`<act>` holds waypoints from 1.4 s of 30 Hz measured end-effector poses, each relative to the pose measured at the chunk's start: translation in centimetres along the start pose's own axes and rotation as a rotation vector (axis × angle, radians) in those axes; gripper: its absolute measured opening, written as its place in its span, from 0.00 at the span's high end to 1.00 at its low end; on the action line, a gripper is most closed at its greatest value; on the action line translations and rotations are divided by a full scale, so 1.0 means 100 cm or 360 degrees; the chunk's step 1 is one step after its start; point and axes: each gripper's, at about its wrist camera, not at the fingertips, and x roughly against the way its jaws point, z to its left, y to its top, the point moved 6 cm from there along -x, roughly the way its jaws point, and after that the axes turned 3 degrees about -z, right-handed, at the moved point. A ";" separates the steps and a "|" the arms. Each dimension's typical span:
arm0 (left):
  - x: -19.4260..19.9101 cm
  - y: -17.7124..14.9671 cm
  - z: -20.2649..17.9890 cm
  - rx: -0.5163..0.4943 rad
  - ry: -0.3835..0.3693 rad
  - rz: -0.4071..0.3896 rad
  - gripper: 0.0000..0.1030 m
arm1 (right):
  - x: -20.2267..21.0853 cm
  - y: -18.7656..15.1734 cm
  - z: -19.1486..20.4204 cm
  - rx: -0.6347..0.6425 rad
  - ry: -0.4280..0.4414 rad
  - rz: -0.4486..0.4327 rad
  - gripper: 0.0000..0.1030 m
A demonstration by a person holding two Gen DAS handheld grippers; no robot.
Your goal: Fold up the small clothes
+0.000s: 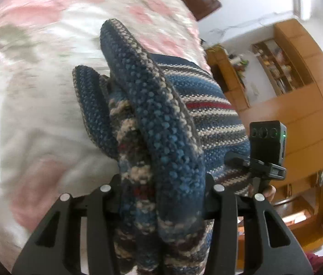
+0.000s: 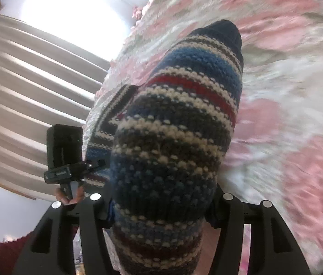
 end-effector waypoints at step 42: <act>-0.118 -0.153 -0.049 -0.0221 0.0573 0.0068 0.35 | 0.047 -0.166 -0.141 -0.0365 -0.0371 -0.0079 0.57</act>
